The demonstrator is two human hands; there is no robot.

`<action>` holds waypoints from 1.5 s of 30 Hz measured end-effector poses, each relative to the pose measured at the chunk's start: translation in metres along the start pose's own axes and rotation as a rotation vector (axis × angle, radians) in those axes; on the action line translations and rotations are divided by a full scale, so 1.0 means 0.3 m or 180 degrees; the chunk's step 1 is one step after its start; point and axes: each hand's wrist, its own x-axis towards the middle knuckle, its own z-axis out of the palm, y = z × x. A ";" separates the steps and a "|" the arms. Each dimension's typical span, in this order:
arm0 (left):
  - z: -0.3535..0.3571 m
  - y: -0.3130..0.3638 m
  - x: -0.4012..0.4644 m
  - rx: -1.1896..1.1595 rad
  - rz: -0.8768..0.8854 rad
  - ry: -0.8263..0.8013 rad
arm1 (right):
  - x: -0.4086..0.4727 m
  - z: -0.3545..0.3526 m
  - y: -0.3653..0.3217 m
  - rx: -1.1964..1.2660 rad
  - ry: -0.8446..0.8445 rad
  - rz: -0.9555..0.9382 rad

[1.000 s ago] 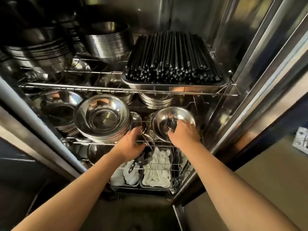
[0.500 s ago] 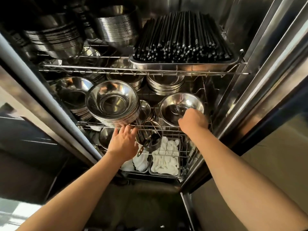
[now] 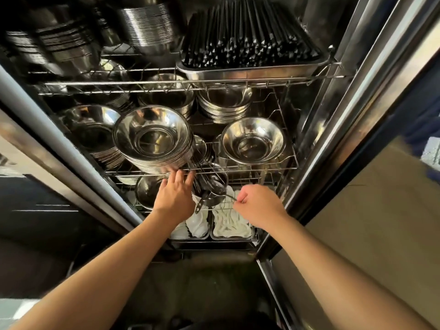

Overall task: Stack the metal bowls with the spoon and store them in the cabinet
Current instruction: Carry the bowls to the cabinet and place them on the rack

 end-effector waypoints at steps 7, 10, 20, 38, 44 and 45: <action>0.019 0.020 -0.011 -0.0140 -0.0096 -0.0035 | 0.155 0.159 0.059 -0.0096 -0.0146 0.0475; 0.030 0.024 -0.010 -0.0214 -0.0164 -0.0083 | 0.238 0.209 0.068 -0.0155 -0.0165 0.0597; 0.042 0.034 -0.008 -0.0272 -0.0293 -0.0036 | 0.441 0.309 0.033 -0.0651 -0.0158 0.0818; 0.007 0.037 -0.005 -0.0383 -0.0269 -0.0175 | 0.485 0.437 0.022 -0.0710 -0.0664 -0.0024; -0.018 0.027 0.000 -0.0400 -0.0225 -0.0300 | 0.425 0.380 0.037 -0.0847 -0.0762 -0.0488; -0.027 0.025 0.002 -0.0409 -0.0219 -0.0343 | 0.411 0.362 0.034 -0.0838 -0.0747 -0.0527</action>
